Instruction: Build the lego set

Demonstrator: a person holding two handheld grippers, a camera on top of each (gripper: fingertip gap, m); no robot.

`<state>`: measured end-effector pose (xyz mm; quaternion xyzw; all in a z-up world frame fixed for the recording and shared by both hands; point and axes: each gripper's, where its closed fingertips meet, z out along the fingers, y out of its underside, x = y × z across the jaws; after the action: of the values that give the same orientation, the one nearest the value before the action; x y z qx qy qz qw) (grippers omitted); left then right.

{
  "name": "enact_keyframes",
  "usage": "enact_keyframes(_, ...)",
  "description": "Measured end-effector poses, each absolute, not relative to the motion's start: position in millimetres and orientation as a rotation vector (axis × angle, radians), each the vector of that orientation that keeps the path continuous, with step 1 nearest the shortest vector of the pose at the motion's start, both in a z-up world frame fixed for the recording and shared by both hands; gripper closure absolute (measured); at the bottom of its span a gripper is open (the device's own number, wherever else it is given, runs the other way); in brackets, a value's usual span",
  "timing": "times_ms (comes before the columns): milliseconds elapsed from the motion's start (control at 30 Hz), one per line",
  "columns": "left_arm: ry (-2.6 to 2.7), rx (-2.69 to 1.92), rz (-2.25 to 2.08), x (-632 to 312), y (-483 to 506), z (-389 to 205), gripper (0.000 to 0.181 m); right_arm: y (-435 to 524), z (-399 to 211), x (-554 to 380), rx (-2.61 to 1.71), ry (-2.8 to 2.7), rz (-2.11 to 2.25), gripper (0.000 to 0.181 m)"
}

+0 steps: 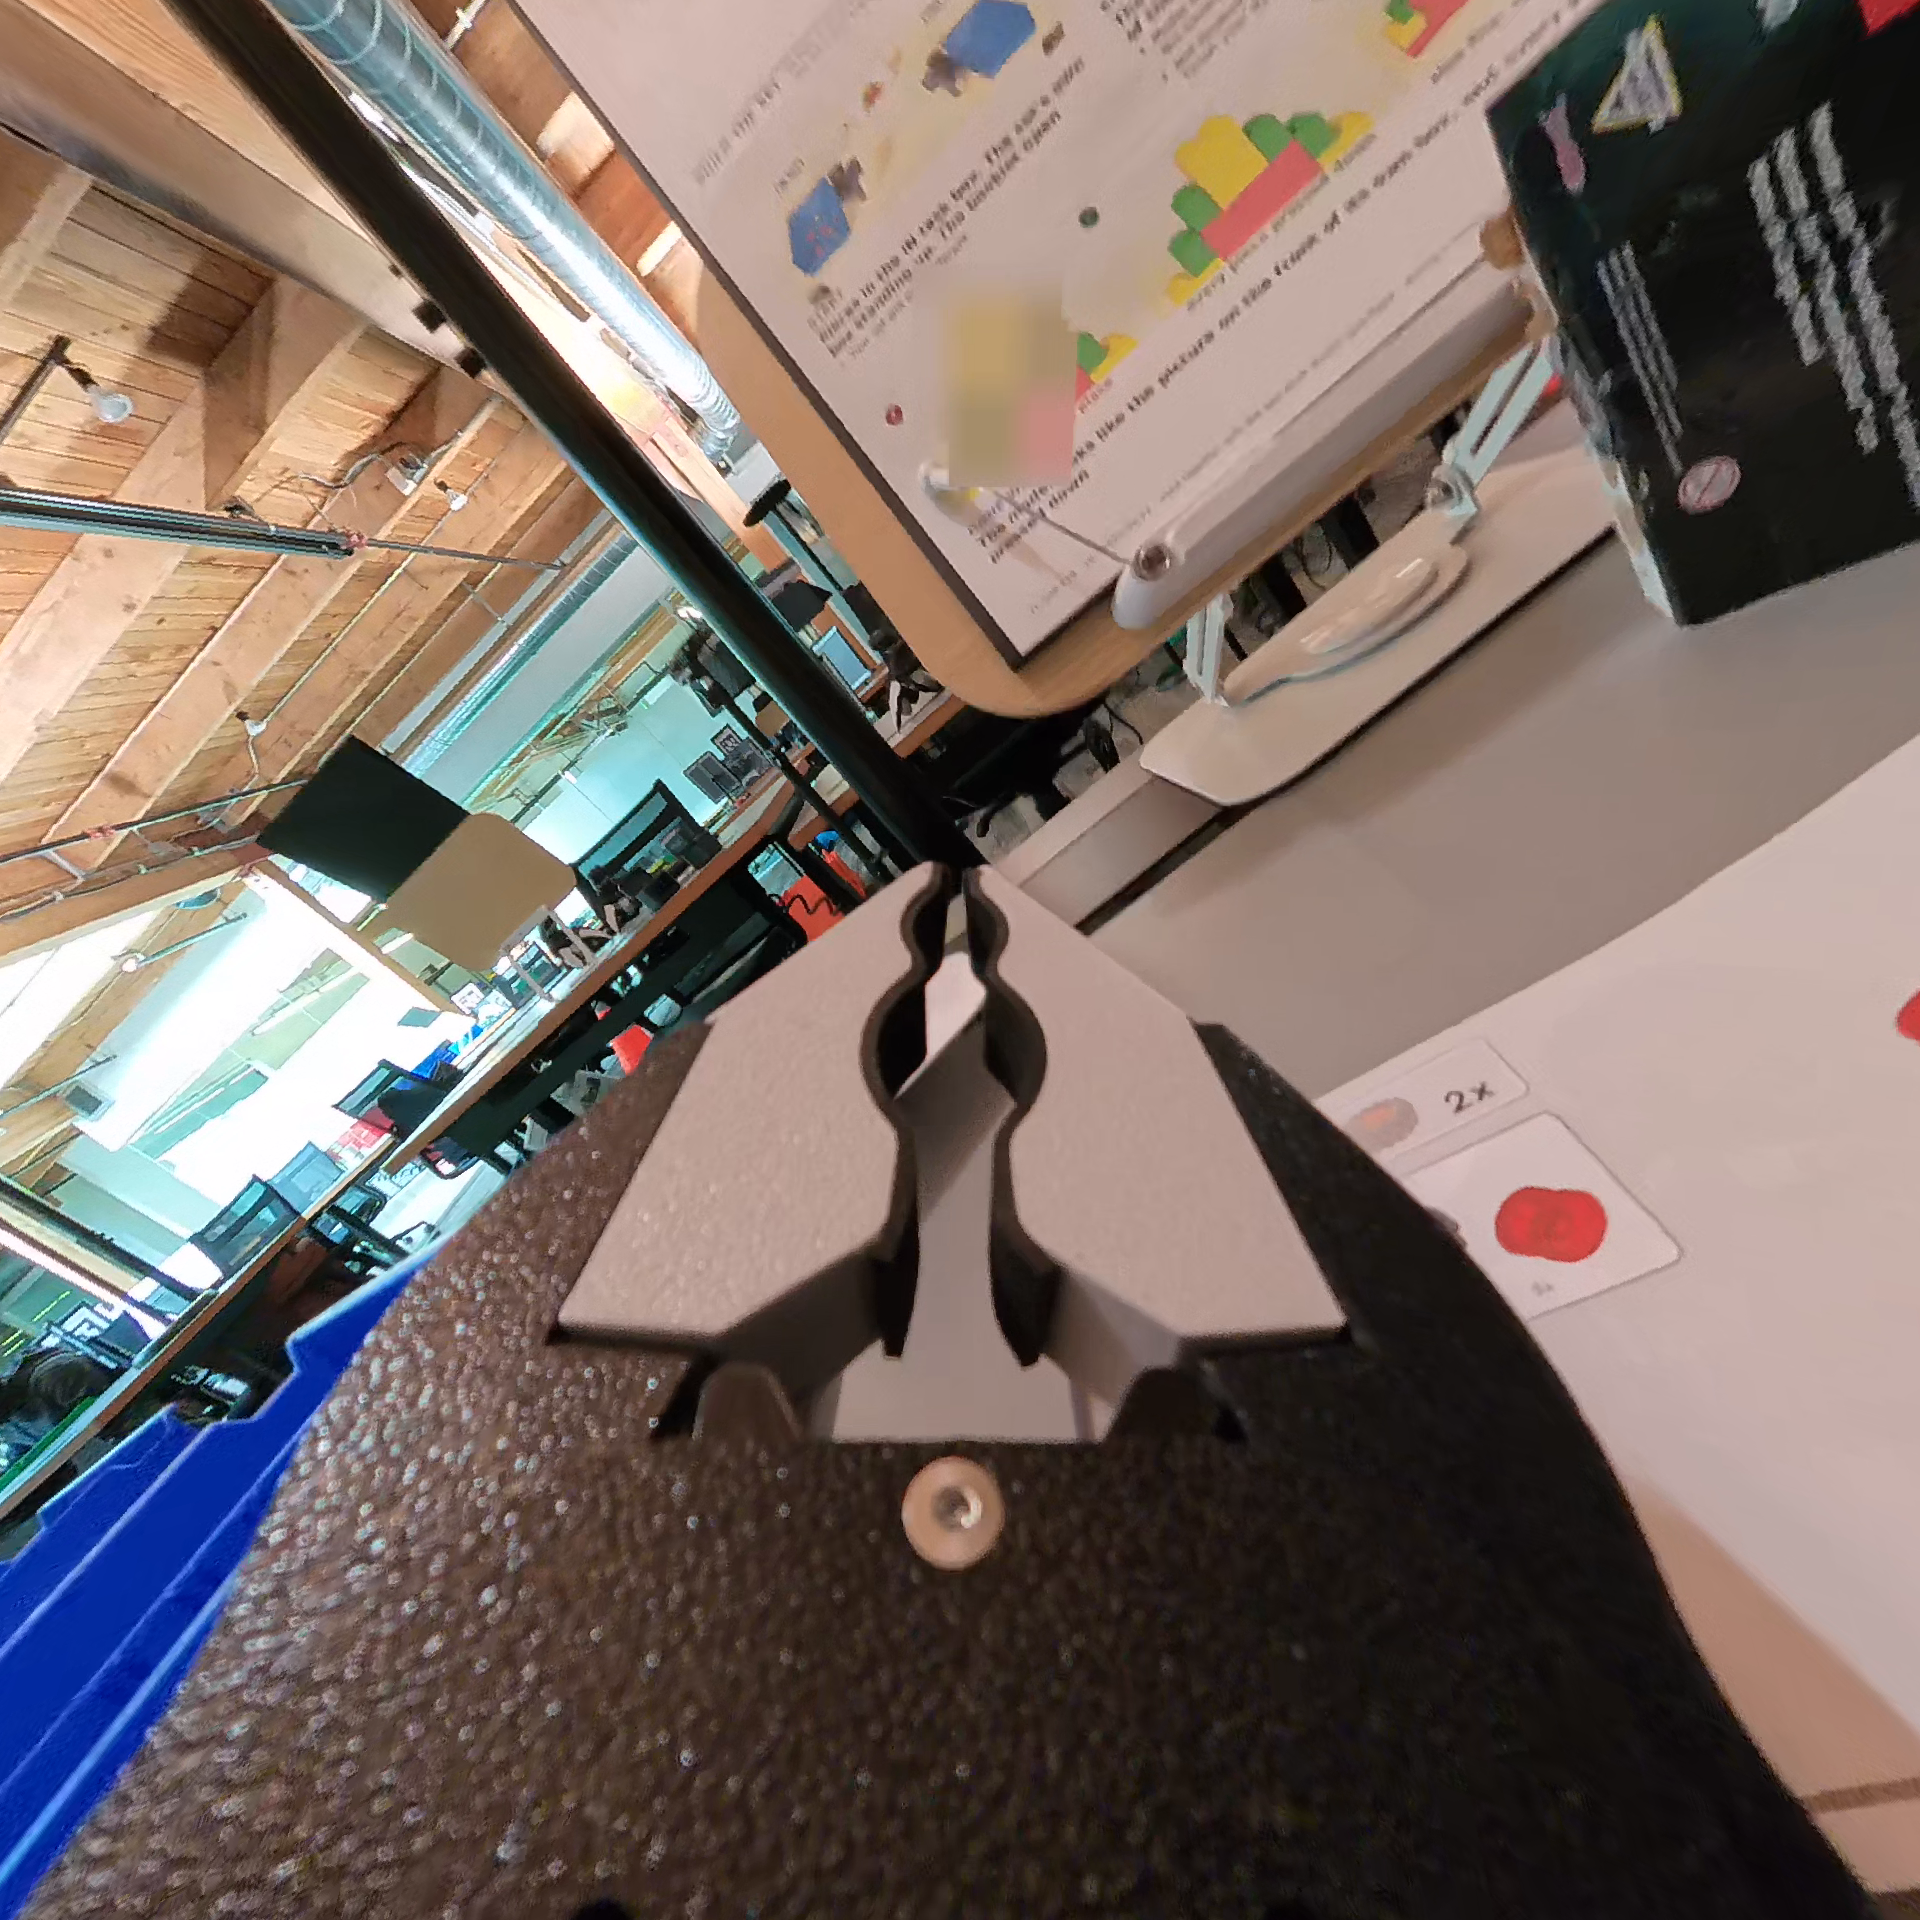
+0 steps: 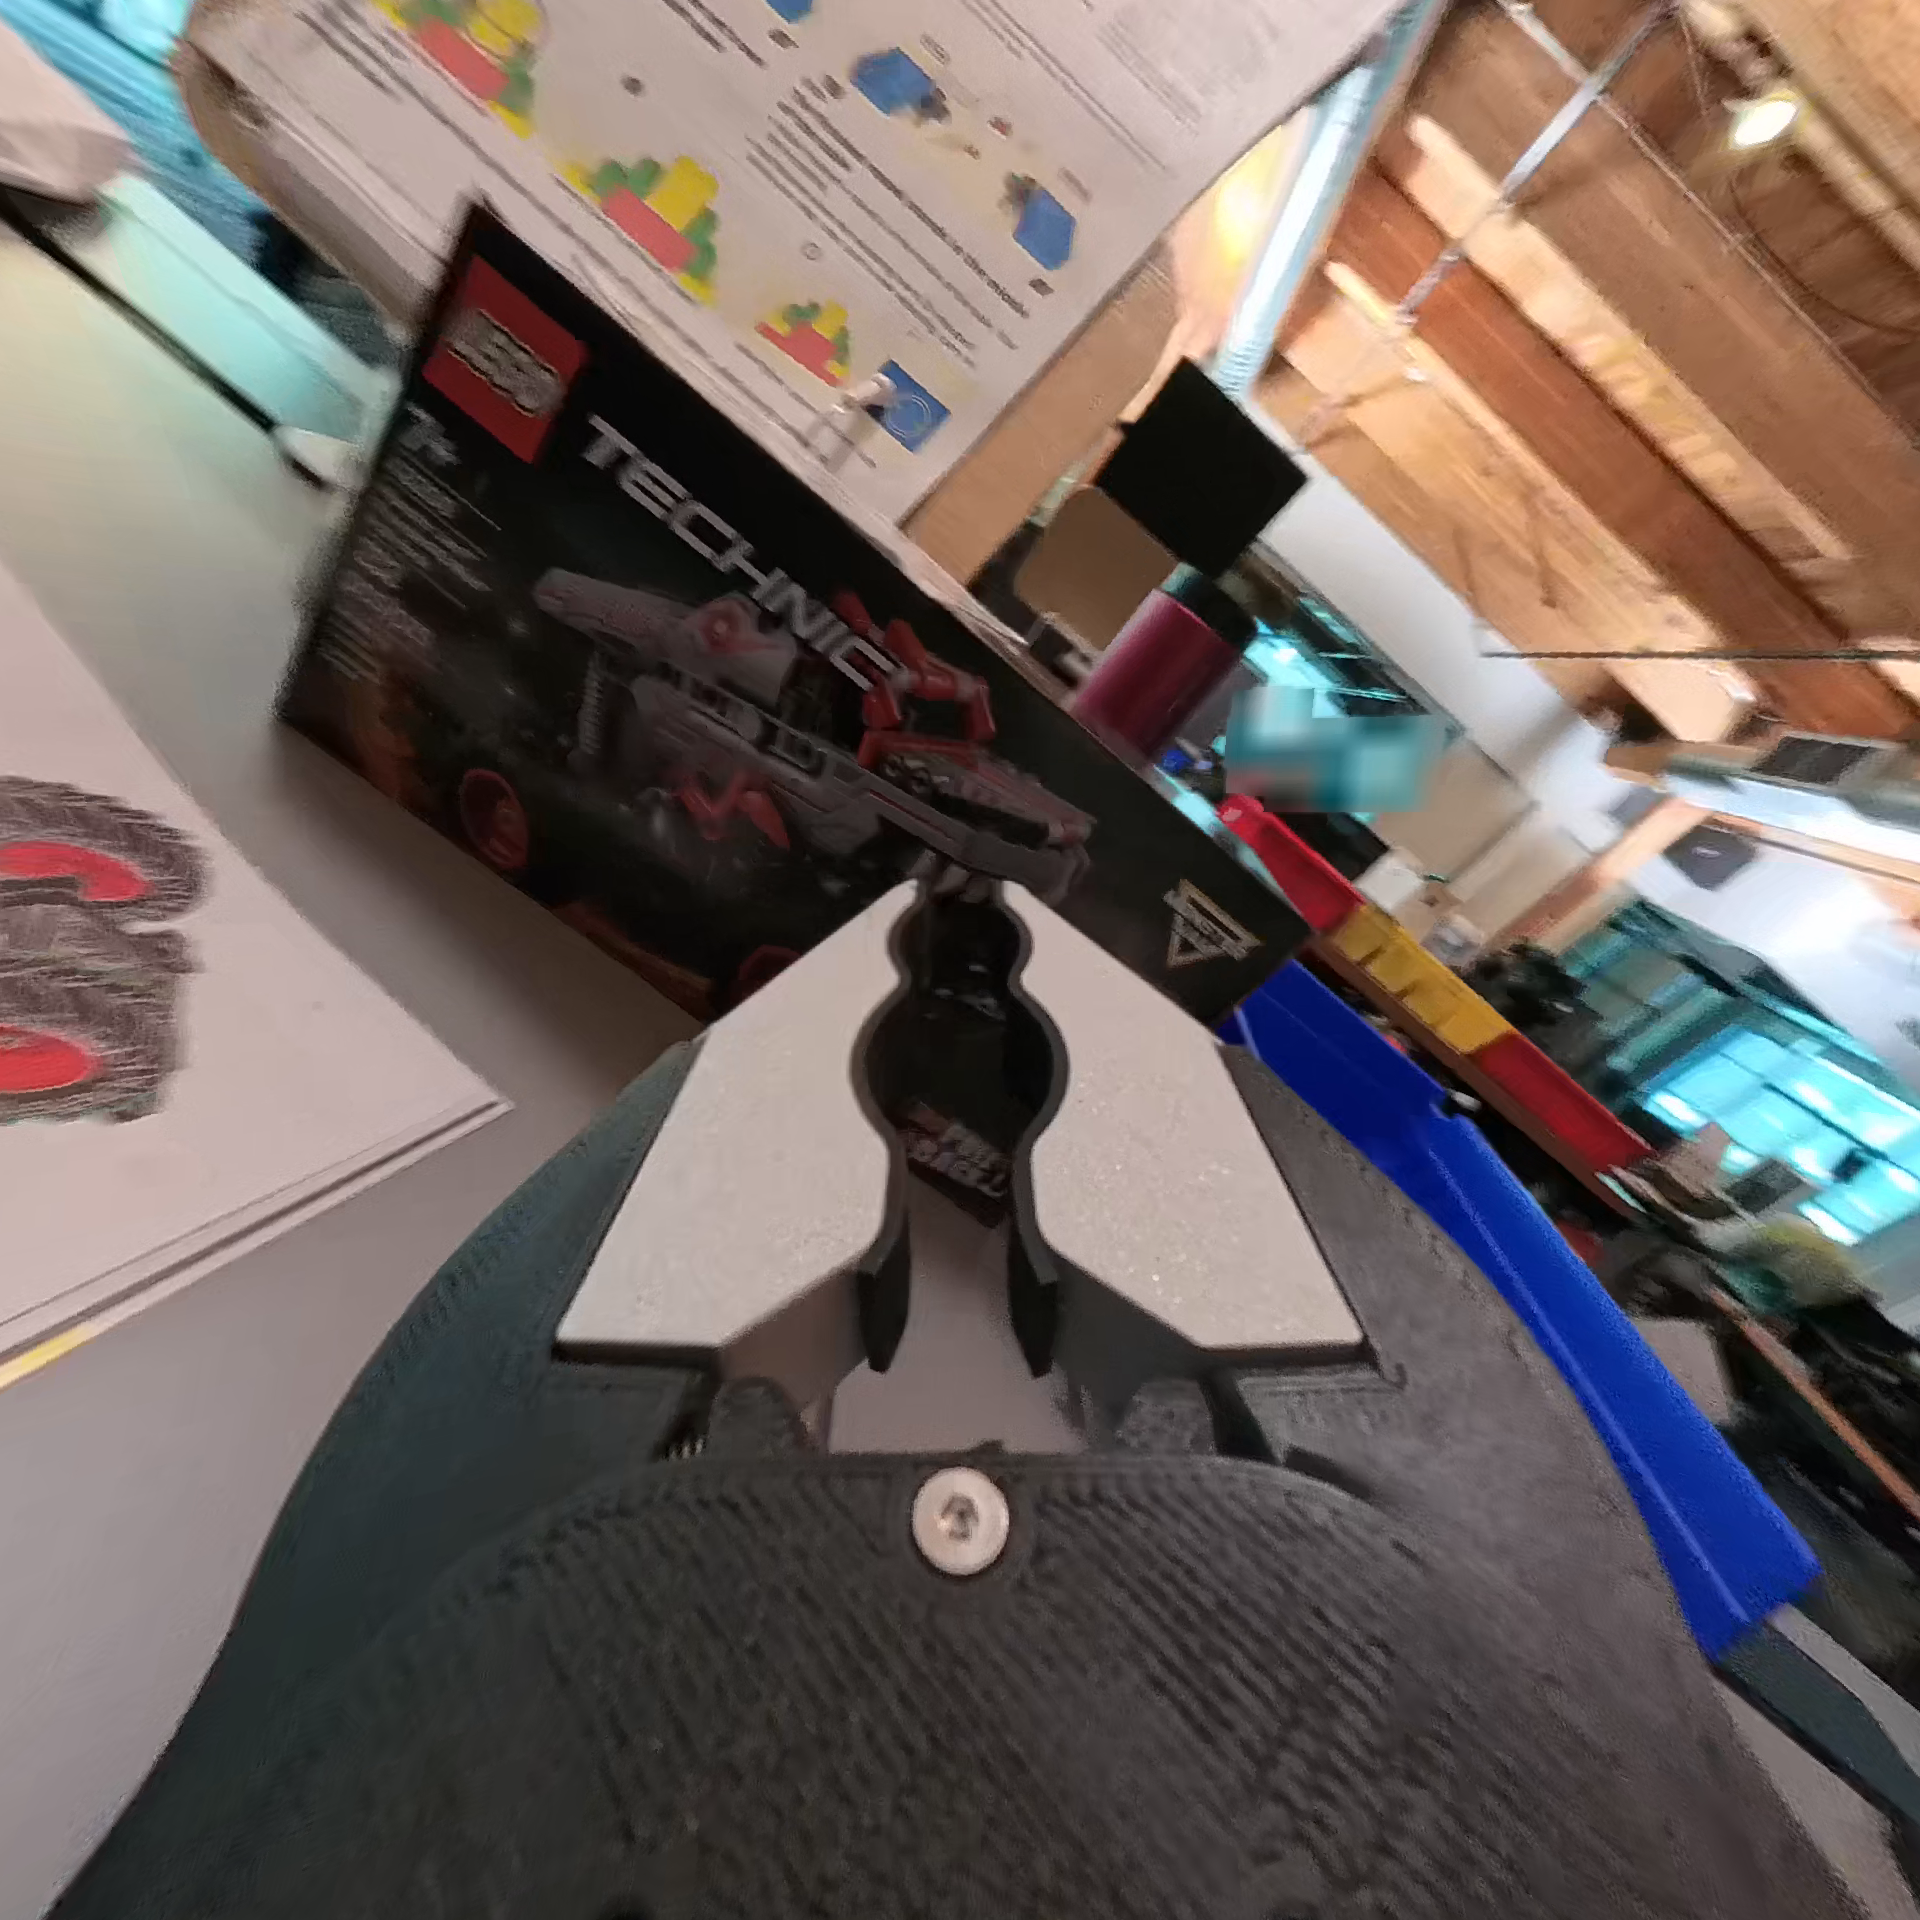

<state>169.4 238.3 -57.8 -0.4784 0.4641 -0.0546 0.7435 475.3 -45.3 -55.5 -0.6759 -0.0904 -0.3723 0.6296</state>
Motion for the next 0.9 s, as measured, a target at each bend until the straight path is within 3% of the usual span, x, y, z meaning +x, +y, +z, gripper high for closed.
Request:
enact_keyframes(100,1.083,-0.954,-0.245,176,201,-21,0.178,-54,-55,440,-1.65,-0.183,-0.478,0.136)
enact_keyframes(200,1.341,-0.867,-0.632,193,127,0,0.165,-76,-27,361,-1.631,-0.111,0.164,0.113)
enact_keyframes(300,1.6,-0.794,-1.07,185,52,4,0.137,-96,-15,294,-1.629,-0.117,0.534,0.123)
enact_keyframes(467,1.831,-0.766,-1.337,177,-3,-28,0.117,-88,-55,242,-1.791,-0.046,0.68,0.102)
enact_keyframes(533,1.89,-0.763,-1.397,177,-18,-39,0.11,-81,-56,234,-1.749,0.025,0.775,0.106)
enact_keyframes(900,2.019,-0.713,-1.29,197,-35,-64,0.113,-69,-70,227,-1.726,0.089,0.938,0.119)
